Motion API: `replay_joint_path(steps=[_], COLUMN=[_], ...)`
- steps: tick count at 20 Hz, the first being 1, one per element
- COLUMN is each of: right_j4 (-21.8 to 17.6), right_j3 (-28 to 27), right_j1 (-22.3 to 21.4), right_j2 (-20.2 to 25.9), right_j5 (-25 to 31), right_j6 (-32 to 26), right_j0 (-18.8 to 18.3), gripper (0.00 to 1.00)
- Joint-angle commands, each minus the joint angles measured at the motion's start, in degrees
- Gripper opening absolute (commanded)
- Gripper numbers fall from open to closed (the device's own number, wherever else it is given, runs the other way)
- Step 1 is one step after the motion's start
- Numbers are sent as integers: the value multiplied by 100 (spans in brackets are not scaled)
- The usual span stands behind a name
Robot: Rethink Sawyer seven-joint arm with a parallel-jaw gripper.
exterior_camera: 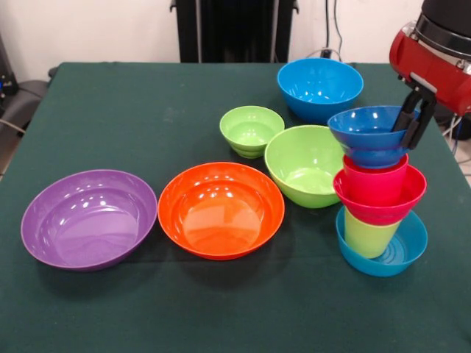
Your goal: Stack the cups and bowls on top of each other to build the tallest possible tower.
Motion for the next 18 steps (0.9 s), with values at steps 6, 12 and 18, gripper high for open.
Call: replay_joint_path(steps=[6,12,18], right_j4=[67,53,18], right_j3=[259,187,104], right_j1=[-40,26,82], right_j2=[445,411,381], right_j5=[405,389,392], right_j6=[1188,1229,1190], right_j0=[110,120,80], gripper=[0,0,0])
